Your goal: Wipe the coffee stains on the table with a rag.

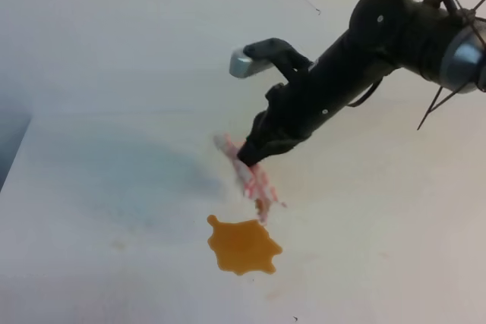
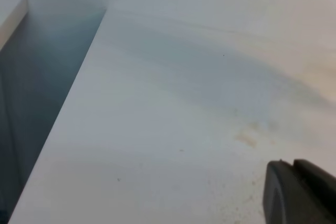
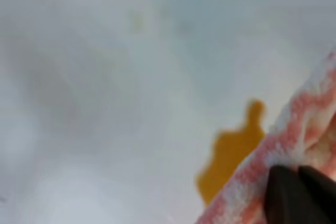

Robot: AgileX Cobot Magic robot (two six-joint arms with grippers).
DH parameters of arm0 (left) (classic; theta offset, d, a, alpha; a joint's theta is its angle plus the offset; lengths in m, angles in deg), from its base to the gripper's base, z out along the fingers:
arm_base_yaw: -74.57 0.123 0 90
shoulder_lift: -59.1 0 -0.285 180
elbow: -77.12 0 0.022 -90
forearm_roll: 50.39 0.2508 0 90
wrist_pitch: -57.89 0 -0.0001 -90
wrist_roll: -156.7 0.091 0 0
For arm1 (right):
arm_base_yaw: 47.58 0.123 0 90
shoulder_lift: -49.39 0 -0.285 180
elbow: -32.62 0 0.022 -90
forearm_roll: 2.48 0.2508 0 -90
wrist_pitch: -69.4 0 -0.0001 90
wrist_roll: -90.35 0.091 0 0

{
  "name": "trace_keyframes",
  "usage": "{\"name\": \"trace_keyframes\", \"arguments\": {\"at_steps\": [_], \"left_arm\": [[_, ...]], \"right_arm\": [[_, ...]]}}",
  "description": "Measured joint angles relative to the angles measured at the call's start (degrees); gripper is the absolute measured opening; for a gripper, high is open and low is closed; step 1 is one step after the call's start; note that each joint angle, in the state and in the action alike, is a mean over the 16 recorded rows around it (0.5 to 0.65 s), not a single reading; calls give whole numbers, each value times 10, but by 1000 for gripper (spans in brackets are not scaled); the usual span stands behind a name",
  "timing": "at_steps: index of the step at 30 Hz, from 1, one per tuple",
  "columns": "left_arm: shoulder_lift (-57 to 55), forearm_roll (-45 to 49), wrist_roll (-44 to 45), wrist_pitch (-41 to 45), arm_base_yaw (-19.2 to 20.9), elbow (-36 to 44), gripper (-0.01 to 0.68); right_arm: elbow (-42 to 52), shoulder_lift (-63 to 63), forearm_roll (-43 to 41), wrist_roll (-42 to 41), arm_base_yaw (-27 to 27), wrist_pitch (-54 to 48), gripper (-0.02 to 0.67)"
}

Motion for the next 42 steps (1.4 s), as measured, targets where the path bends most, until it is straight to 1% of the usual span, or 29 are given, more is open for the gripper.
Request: {"name": "trace_keyframes", "arguments": {"at_steps": [4, 7, 10, 13, 19, 28, 42], "left_arm": [[0, 0, 0, 0, 0, 0, 1], [0, 0, 0, 0, 0, 0, 1], [0, 0, 0, 0, 0, 0, 1], [0, 0, 0, 0, 0, 0, 1], [0, 0, 0, 0, 0, 0, 1], [0, 0, 0, 0, 0, 0, 1], [0, 0, 0, 0, 0, 0, 1]], "right_arm": [[-23, -10, 95, -17, 14, -14, 7], [-29, -24, 144, -21, 28, -23, 7], [-30, -42, 166, -13, 41, -30, 7], [-30, -62, 162, 3, 52, -30, 6], [-30, -92, 117, 41, 65, -19, 6], [-30, -106, 12, 84, 79, 12, 7], [-30, -115, -190, 211, 89, 31, 6]]}}
